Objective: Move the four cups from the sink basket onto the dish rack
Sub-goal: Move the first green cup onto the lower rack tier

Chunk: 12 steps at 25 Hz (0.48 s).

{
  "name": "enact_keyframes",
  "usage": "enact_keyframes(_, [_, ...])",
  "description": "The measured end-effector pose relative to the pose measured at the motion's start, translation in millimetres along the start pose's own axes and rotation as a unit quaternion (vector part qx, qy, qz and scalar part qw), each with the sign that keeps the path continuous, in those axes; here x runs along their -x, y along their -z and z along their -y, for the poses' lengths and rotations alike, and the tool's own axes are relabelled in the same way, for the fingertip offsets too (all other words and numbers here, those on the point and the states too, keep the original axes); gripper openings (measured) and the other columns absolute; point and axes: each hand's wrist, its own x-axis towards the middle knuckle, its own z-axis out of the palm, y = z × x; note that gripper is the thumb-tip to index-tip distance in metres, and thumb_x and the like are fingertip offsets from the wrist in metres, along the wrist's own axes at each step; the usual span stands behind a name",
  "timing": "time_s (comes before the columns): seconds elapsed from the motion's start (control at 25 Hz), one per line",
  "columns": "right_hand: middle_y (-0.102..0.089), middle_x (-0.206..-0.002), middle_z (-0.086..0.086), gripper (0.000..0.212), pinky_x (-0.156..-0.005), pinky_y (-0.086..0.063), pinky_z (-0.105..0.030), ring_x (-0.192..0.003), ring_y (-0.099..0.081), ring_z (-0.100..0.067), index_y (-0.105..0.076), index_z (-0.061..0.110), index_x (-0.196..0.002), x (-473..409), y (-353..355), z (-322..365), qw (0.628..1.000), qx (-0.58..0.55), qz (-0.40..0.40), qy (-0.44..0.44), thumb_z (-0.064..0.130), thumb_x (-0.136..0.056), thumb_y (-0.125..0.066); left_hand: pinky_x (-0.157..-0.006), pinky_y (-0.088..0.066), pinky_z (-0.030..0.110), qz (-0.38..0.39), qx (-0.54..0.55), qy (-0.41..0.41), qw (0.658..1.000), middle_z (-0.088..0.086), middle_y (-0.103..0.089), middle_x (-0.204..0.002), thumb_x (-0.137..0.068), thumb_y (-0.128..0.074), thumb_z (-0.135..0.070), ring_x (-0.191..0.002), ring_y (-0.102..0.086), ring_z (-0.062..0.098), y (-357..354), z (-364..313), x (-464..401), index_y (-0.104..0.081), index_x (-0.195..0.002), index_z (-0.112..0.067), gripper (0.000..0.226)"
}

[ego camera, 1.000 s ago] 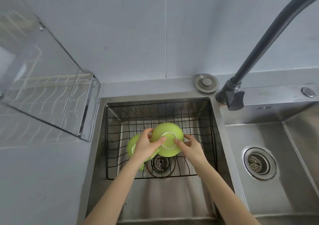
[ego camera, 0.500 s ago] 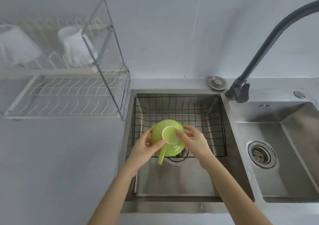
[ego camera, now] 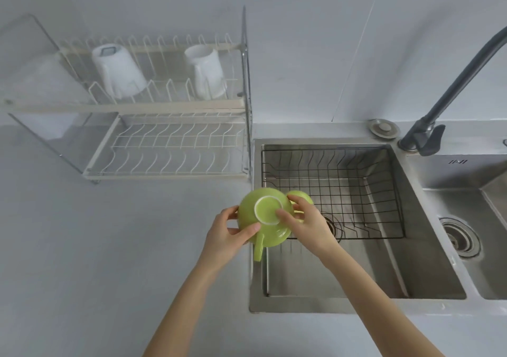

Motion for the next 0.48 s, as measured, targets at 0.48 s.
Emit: enact_keyframes(0.48, [-0.050, -0.131, -0.010, 0.069, -0.104, -0.044, -0.041, -0.121, -0.050, -0.024, -0.034, 0.019, -0.140, -15.3, -88.4, 58.9, 0.998, 0.032, 0.004, 0.060, 0.034, -0.080, -0.066, -0.088, -0.055, 0.041, -0.051, 0.025, -0.012, 0.998, 0.001, -0.054, -0.110, -0.075, -0.071, -0.023, -0.088, -0.067, 0.023, 93.8, 7.1, -14.3, -0.049, -0.120, -0.009, 0.052])
